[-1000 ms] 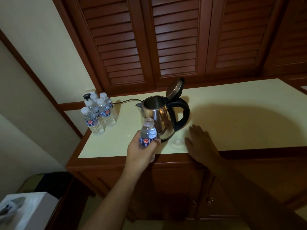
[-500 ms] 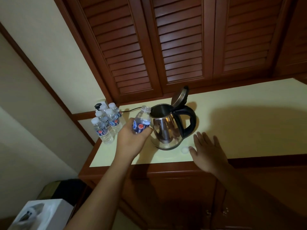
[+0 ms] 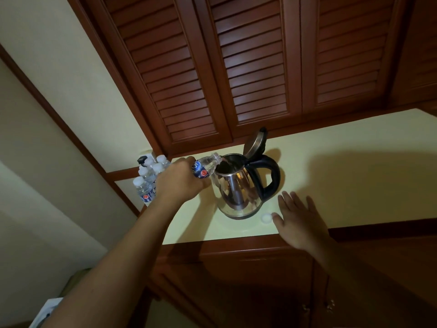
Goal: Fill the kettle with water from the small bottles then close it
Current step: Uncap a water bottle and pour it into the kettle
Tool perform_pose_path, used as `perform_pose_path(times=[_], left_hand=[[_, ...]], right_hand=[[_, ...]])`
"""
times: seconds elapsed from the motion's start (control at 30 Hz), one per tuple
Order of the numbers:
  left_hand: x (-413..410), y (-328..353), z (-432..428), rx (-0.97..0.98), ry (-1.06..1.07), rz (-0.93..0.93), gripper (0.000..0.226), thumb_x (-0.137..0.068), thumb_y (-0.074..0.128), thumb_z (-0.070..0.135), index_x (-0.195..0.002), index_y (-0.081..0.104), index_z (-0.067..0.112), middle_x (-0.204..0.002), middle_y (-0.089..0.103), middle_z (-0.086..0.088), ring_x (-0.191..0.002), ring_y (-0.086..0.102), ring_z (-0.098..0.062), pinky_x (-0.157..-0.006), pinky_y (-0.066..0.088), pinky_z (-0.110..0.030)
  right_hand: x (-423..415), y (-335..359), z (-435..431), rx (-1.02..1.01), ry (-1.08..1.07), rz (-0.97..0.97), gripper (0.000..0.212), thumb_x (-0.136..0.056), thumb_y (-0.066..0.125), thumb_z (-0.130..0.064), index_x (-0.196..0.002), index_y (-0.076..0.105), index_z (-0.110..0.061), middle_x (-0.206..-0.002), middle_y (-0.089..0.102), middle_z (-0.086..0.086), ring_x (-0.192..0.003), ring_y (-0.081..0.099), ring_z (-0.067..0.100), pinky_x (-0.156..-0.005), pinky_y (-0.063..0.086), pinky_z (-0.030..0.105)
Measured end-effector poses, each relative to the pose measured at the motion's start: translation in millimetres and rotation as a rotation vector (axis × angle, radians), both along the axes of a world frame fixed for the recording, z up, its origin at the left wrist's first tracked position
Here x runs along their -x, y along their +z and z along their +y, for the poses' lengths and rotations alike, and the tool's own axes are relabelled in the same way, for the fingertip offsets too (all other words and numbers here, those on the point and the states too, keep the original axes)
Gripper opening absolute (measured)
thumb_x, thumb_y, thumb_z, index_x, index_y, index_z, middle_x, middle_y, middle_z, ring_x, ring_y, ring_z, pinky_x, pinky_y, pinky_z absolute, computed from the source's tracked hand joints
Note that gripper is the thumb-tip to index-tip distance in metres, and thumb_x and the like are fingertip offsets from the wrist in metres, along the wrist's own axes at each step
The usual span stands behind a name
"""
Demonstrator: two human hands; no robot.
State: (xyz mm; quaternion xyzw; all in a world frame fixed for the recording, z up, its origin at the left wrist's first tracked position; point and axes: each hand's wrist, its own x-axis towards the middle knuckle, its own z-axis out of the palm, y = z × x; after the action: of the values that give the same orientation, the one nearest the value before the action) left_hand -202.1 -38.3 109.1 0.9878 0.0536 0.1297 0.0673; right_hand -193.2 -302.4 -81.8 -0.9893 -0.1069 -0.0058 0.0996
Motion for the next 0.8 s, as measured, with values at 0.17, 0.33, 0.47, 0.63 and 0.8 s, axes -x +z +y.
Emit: perform_pose_path(times=[0.17, 0.33, 0.47, 0.63, 0.8], left_hand=[[-4.7, 4.7, 2.8, -0.185, 0.006, -0.018, 0.053, -0.081, 0.076, 0.057, -0.120, 0.064, 0.024, -0.112, 0.070, -0.001, -0.101, 0.062, -0.025, -0.086, 0.058, -0.049], [-5.7, 5.9, 5.7, -0.228, -0.008, -0.050, 0.051, -0.079, 0.077, 0.055, -0.119, 0.064, 0.027, -0.115, 0.070, 0.001, -0.108, 0.062, -0.027, -0.094, 0.051, -0.050], [-5.2, 5.8, 6.5, -0.274, -0.014, -0.053, 0.052, -0.079, 0.076, 0.053, -0.122, 0.063, 0.026, -0.118, 0.068, 0.001, -0.112, 0.060, -0.027, -0.095, 0.047, -0.052], [-6.2, 9.5, 3.9, -0.327, -0.015, -0.048, 0.052, -0.081, 0.075, 0.050, -0.125, 0.062, 0.025, -0.119, 0.065, 0.001, -0.116, 0.057, -0.027, -0.098, 0.043, -0.055], [-7.7, 10.8, 2.4, -0.369, -0.019, -0.030, 0.050, -0.079, 0.075, 0.048, -0.122, 0.061, 0.026, -0.117, 0.064, 0.001, -0.115, 0.056, -0.028, -0.103, 0.042, -0.060]], right_hand=[[1.7, -0.7, -1.0, -0.001, 0.000, -0.012, 0.072, -0.101, 0.009, -0.057, -0.160, 0.006, -0.016, -0.169, -0.002, 0.004, -0.155, -0.006, 0.021, -0.124, -0.002, 0.053], [2.0, -0.7, -1.5, 0.003, 0.000, -0.018, 0.072, -0.101, 0.007, -0.057, -0.160, 0.007, -0.016, -0.169, -0.001, 0.003, -0.155, -0.006, 0.020, -0.124, -0.003, 0.053], [2.7, -0.3, -1.5, 0.001, 0.002, -0.015, 0.072, -0.101, 0.008, -0.056, -0.160, 0.007, -0.016, -0.169, -0.001, 0.003, -0.155, -0.006, 0.019, -0.124, -0.003, 0.052], [2.4, -1.0, -1.6, 0.007, 0.003, -0.014, 0.072, -0.101, 0.007, -0.057, -0.160, 0.006, -0.015, -0.169, -0.002, 0.003, -0.155, -0.007, 0.020, -0.124, -0.003, 0.053], [1.7, -1.5, -1.7, 0.012, 0.004, -0.016, 0.072, -0.101, 0.006, -0.058, -0.160, 0.005, -0.016, -0.169, -0.002, 0.003, -0.155, -0.006, 0.020, -0.124, -0.003, 0.053]])
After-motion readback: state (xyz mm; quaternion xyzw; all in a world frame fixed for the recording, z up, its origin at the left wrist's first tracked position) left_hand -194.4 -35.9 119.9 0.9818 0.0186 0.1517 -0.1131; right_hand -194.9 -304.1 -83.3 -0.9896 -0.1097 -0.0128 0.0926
